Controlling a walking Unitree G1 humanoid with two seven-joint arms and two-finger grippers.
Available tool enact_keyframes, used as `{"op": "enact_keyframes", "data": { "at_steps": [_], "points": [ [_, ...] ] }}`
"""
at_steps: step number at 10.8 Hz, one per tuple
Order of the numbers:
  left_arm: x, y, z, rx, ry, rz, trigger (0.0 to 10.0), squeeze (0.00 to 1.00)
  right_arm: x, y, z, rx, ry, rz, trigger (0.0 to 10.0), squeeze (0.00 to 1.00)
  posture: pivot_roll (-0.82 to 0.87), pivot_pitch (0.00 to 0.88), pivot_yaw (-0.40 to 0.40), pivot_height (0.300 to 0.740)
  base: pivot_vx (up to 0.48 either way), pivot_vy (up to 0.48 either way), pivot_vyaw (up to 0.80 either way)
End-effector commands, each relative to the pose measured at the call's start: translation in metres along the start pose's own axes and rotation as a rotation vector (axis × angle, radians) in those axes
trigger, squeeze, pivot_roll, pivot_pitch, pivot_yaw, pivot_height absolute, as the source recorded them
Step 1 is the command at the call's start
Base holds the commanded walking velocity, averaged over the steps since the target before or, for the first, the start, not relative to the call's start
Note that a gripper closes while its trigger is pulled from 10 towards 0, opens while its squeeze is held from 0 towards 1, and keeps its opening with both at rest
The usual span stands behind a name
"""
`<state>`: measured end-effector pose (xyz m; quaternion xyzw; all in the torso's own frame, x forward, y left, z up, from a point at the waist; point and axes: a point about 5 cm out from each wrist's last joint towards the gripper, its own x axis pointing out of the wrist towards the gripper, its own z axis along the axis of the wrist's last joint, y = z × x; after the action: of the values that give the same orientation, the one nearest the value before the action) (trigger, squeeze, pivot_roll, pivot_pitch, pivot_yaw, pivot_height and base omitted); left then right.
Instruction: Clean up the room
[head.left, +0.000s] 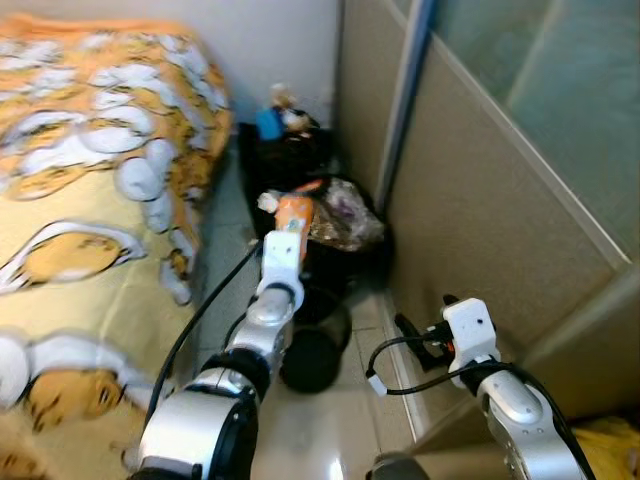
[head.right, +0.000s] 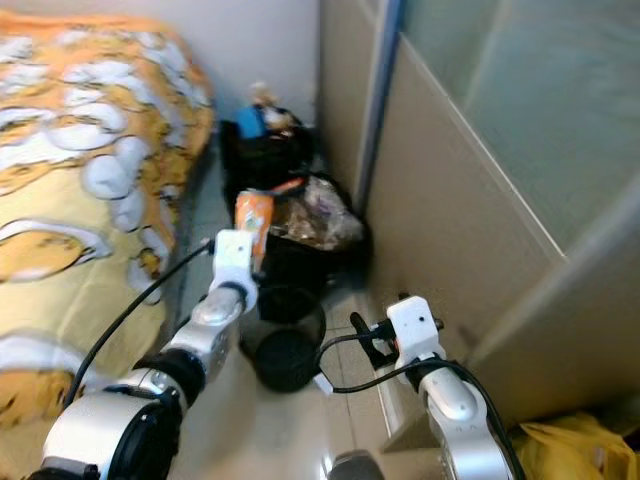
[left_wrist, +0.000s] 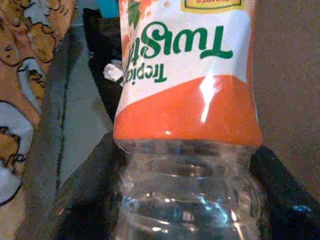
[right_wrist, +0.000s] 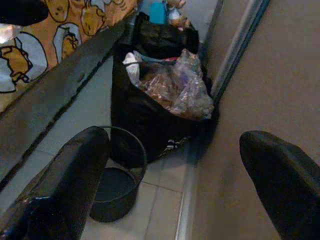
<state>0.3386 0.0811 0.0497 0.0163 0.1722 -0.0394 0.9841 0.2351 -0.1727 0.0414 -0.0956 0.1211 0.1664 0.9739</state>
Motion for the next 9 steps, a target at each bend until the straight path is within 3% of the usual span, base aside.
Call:
{"op": "enact_keyframes", "data": {
  "at_steps": [1,3,6,8,9],
  "points": [
    [0.0,0.005,-0.002,0.006,0.0,0.017,10.0,0.0,0.0,0.001,0.004,-0.002,-0.024,0.008,10.0,0.0,-0.36,0.066,0.049,0.727,0.48,0.0,0.0],
    [-0.001,0.002,0.002,0.057,-0.038,0.005,10.0,0.0,-0.001,0.001,0.002,0.033,-0.009,0.005,10.0,0.0,-0.35,0.077,0.04,0.727,0.229,0.0,0.0],
    [0.004,0.007,0.001,0.058,0.068,-0.017,10.0,0.0,-0.002,0.009,-0.001,0.052,0.005,0.033,10.0,0.0,-0.35,0.087,0.041,0.727,0.0,0.0,0.0],
    [0.004,0.004,-0.003,0.028,0.145,-0.067,10.0,0.0,-0.015,0.012,-0.006,0.05,0.027,0.043,10.0,0.0,-0.37,0.129,0.034,0.727,0.0,0.0,0.0],
    [0.005,-0.007,0.002,0.001,0.144,-0.148,10.0,0.0,-0.03,0.01,-0.007,0.05,0.038,0.012,10.0,0.0,-0.41,0.181,0.025,0.727,0.0,0.0,0.0]
  ]
}}
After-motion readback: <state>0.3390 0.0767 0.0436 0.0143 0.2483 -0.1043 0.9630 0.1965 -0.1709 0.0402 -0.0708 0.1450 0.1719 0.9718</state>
